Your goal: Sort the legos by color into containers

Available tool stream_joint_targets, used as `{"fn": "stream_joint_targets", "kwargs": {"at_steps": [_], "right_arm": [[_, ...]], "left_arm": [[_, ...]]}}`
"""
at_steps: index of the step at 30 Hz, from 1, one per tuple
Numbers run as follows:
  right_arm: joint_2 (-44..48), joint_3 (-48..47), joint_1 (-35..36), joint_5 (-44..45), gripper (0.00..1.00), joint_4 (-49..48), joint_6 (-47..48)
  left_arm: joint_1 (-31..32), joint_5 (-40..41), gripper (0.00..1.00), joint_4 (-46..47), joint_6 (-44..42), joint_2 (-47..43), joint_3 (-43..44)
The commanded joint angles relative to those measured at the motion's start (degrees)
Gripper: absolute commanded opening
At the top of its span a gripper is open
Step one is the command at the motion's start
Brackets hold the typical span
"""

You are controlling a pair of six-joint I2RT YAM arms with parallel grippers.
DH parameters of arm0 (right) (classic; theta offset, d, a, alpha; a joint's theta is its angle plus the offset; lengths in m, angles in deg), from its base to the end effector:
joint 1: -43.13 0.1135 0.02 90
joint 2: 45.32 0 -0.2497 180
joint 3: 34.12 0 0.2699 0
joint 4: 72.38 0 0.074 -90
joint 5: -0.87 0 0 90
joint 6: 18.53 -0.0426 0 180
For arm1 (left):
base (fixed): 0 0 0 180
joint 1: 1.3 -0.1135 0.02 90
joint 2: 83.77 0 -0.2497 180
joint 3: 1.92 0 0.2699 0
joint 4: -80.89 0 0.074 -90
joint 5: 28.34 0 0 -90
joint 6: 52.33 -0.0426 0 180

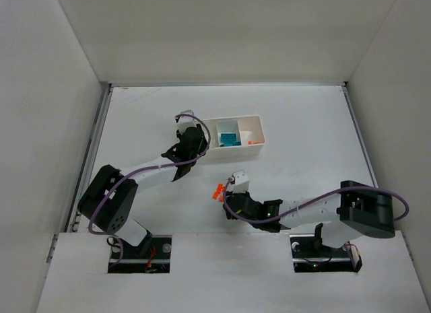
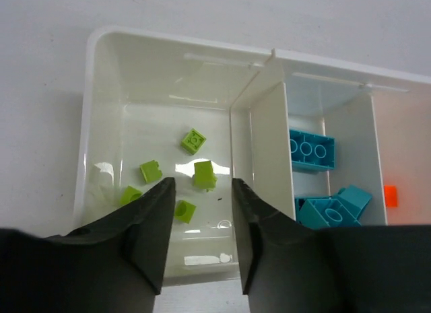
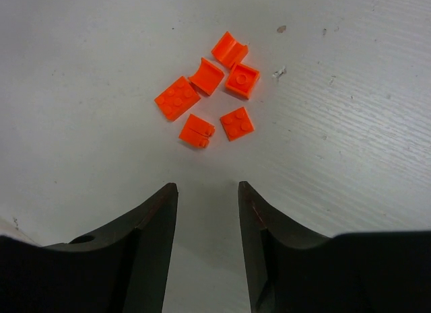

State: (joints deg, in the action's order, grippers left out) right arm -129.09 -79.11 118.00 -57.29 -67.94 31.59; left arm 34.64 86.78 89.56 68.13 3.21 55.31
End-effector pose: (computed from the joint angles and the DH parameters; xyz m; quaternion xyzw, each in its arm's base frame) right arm 0.0957 0.2679 0.1172 -0.1615 0.8745 0.1858 0.4179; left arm 0.2909 -0.1886 0.1884 -0.0844 0.8098 -0.1524 0.5603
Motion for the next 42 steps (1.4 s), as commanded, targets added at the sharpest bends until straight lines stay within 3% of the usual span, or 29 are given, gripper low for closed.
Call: {"fn": "stream_joint_targets", "kwargs": {"at_steps": [1,9,24,33,42], "right_arm": [[-2.3,-2.7,0.6,1.7,0.48,-2.2,1.0],[-8.0,-5.8,0.6,0.9,0.47,-4.5,3.3],[-13.1,-8.3,-0.8,5.7,0.39,-3.6,4.8],[-11.5,-8.5,-1.4,7.0,0.24,-1.6,4.6],[1.6,-5.4,-1.4,8.2,0.21,1.6,3.0]], "left_arm": [[0.2,-0.3,0.40,1.8,-0.8,-1.5,2.0],[1.2,0.8,0.41,1.2,-1.0,-8.9,-3.9],[0.1,4.9,0.39,-8.9,3.6,-29.4,-23.1],[-0.5,4.2,0.40,-8.2,5.3,-28.7,-26.4],[-0.8,1.4,0.46,-2.6,4.9,-23.2,-25.8]]}}
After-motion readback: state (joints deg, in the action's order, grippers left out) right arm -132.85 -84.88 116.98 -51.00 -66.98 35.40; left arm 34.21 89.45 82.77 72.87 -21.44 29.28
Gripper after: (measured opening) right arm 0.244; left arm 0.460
